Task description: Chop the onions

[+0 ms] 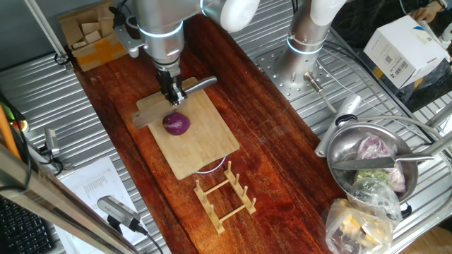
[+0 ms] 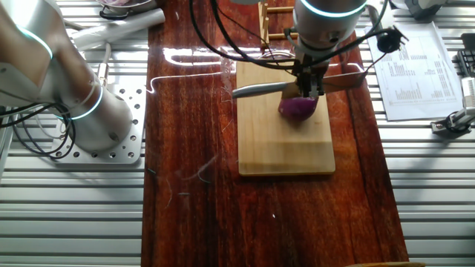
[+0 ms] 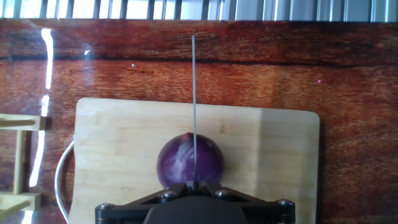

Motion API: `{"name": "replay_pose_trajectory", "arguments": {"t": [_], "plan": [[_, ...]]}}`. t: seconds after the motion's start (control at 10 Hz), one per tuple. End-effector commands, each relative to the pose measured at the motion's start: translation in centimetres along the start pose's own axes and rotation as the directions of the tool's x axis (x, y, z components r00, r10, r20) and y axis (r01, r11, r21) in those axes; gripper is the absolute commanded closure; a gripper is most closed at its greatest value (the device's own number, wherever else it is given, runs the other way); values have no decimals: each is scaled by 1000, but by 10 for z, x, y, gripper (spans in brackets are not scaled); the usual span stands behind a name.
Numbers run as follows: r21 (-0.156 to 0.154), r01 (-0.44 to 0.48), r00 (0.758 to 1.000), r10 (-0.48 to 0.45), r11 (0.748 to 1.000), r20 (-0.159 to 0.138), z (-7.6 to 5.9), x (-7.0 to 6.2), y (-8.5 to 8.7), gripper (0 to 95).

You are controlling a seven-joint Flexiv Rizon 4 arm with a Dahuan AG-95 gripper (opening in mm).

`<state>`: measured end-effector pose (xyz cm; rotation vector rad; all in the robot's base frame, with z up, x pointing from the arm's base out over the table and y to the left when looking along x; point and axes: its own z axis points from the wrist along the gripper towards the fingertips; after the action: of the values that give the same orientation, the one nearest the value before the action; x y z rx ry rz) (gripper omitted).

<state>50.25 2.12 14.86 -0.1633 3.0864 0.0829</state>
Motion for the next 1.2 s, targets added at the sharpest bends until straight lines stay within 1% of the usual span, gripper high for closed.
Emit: {"name": "replay_pose_trajectory", "arguments": {"t": [0.1, 0.2, 0.3, 0.4, 0.6, 0.7, 0.9, 1.2], "plan": [[-22, -13, 1000, 12, 1000, -17, -6, 0, 4, 950], [-34, -24, 1000, 23, 999, -18, -7, -1, 6, 950], [-44, -41, 999, 40, 998, -21, -9, -2, 12, 950], [-44, -45, 999, 44, 998, -25, -11, -4, 15, 950], [-38, -46, 999, 45, 998, -28, -10, -7, 20, 950], [-27, -41, 999, 40, 999, -26, -7, -7, 20, 950], [-14, -34, 999, 34, 999, -26, -1, -7, 18, 950], [-10, -27, 999, 26, 1000, -27, 2, -4, 11, 950]]}}
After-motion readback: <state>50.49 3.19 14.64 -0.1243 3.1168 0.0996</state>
